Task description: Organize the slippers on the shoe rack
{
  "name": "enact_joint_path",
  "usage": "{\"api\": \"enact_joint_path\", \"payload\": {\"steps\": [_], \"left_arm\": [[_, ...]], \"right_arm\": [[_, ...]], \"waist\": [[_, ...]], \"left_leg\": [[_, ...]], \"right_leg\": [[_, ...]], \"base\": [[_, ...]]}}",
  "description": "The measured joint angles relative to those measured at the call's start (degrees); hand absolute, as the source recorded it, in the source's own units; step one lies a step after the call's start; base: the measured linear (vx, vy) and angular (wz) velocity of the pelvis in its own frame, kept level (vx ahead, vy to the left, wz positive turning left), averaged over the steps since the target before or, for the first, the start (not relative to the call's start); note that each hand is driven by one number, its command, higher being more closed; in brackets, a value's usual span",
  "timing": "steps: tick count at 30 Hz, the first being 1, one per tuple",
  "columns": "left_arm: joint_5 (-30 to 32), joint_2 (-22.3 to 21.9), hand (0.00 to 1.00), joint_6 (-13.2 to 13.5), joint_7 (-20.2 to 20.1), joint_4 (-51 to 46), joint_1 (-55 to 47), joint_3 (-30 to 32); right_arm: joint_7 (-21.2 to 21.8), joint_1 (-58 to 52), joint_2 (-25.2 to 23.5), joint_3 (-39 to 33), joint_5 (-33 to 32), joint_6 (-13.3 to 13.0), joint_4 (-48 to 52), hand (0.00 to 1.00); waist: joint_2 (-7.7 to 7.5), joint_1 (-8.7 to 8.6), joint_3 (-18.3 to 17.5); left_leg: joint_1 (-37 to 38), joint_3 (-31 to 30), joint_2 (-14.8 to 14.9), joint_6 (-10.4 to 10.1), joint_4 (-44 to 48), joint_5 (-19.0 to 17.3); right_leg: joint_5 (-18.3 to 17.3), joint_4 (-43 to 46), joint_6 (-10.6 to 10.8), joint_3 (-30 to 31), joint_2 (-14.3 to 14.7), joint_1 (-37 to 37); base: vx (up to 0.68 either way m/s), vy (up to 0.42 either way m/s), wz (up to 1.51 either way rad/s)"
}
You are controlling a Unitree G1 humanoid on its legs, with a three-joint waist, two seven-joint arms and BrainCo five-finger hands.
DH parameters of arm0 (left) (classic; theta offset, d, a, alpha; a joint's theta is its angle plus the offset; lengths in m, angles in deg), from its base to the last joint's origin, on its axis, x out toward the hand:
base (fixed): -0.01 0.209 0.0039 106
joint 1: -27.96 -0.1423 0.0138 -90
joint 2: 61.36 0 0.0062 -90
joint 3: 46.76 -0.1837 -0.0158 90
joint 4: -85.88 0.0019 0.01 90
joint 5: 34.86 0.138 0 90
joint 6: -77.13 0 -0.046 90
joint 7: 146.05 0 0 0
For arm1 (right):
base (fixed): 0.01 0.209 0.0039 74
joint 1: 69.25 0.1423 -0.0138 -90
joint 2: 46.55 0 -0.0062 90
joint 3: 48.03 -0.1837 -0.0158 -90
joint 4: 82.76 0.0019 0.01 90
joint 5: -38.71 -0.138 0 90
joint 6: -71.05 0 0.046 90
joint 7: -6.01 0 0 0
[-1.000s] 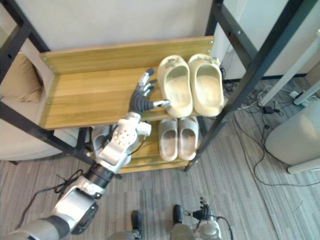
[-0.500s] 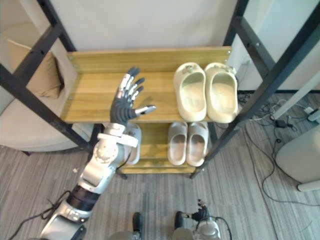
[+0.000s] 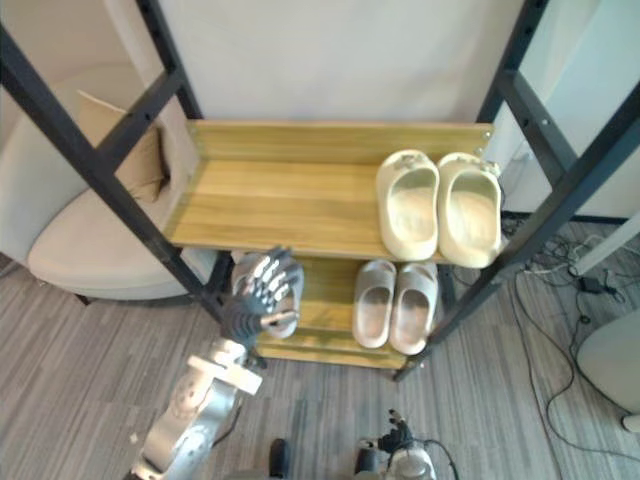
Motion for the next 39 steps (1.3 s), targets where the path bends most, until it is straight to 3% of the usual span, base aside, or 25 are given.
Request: {"api": "enact_joint_path", "payload": {"steps": [6,10,17,24,33,36,38,39], "left_arm": [[3.8,-0.8,0.0,-1.4,-1.1,16.0,-3.6,3.2],[11.4,-2.6,0.0,-1.7,-0.6,32.8,-3.0,10.2],[23.0,-3.6,0.0,-3.0,5.1,54.2,0.0,18.8],[26.1,-5.1,0.0,-3.5,9.1,58.4,1.3,22.8],[26.1,-6.5,0.0,-3.4,9.2,61.1,2.4,25.4],[26.2,-7.1,0.0,-3.3,9.2,61.0,2.4,25.9],[26.1,-6.9,0.0,-3.3,9.4,61.1,2.9,26.6],[26.1,-7.0,0.0,-3.4,9.8,61.0,3.2,26.4]], "right_arm": [[0.0,-0.1,-0.5,-0.1,0.4,0.0,-0.3,0.0],[0.0,-0.6,-1.2,-0.1,1.3,-0.1,-0.3,0.0],[-0.2,-0.7,-2.4,-0.8,1.6,-0.1,-0.4,0.0],[-0.4,-0.8,-2.6,-1.8,1.6,-0.1,-0.5,0.0],[-0.3,0.2,-2.5,-1.7,1.5,-0.1,-1.9,0.0],[-0.2,0.3,-2.5,-1.8,1.5,0.0,-1.9,0.0],[-0.1,1.1,-2.5,-1.8,1.5,0.0,-1.8,0.0],[-0.1,1.7,-2.4,-1.8,1.5,0.0,-1.5,0.0]], "waist": [[-0.46,0.16,-0.4],[-1.78,0.5,-1.3],[-2.53,0.65,-1.8],[-2.59,0.86,-1.6],[-2.66,1.09,-1.5],[-3.04,1.45,-1.2],[-3.49,1.44,0.1],[-3.02,1.43,0.8]], "left_leg": [[1.2,-1.1,-0.2,0.0,0.0,0.0],[2.4,-2.7,-0.4,-0.2,-0.3,-0.2],[2.7,-3.0,-0.4,-0.3,-0.3,-0.5],[4.4,-0.3,0.0,-0.5,-0.3,-1.5],[4.5,0.3,-0.2,-0.3,-0.2,-2.2],[4.6,-0.4,-1.0,0.7,0.4,-3.4],[4.4,-3.7,-3.2,1.9,4.1,-6.3],[4.3,-5.3,-3.6,2.3,5.4,-6.8]], "right_leg": [[-0.6,0.0,0.4,-1.5,-0.2,1.8],[-1.8,0.0,0.8,-3.0,-0.2,3.5],[-2.0,0.0,0.8,-3.1,-0.2,4.3],[-2.0,0.0,0.7,-0.4,0.0,4.8],[-3.1,1.9,0.6,0.5,-0.1,3.6],[-7.2,8.8,1.5,-0.2,-2.1,1.4],[-12.0,24.7,4.3,-0.7,-6.7,-2.6],[-11.6,31.9,3.7,0.7,-7.7,-5.3]], "base": [[0.0,-0.003,0.11],[-0.01,-0.013,0.19],[0.01,-0.006,0.03],[0.0,-0.003,-0.17],[0.01,0.001,-0.06],[0.04,0.043,0.16],[0.06,0.075,0.59],[0.03,0.035,0.68]]}}
